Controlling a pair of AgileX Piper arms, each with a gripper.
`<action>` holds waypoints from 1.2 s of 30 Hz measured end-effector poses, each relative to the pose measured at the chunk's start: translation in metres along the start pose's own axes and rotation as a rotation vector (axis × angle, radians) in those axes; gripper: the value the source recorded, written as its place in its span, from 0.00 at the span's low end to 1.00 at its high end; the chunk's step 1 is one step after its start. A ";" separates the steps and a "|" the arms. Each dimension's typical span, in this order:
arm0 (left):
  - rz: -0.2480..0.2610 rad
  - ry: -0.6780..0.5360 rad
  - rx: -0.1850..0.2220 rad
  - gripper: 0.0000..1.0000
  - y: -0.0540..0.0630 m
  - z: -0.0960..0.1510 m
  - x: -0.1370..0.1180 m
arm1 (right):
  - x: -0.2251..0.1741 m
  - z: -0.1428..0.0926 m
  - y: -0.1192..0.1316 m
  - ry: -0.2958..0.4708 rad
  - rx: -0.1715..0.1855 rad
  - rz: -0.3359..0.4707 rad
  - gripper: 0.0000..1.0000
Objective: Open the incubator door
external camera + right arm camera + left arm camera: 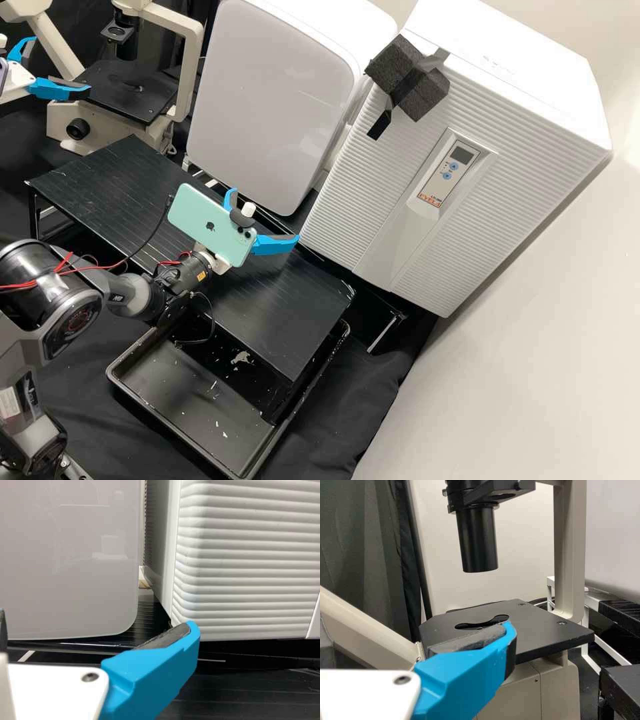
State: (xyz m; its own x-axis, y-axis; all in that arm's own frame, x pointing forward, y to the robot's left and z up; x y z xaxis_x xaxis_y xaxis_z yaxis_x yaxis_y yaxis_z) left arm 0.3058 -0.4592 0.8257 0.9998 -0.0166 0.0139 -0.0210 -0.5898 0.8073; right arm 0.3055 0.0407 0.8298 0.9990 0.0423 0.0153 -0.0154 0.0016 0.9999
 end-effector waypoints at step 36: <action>0.000 0.000 0.000 1.00 0.000 0.000 0.000 | -0.001 -0.053 0.121 0.049 0.070 0.454 1.00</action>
State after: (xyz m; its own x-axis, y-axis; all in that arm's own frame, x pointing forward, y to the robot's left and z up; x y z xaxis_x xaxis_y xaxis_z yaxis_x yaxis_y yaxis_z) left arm 0.3058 -0.4592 0.8257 0.9998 -0.0166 0.0139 -0.0210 -0.5898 0.8073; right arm 0.3003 0.0939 0.9512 0.8887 0.0701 0.4531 -0.4461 -0.0958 0.8898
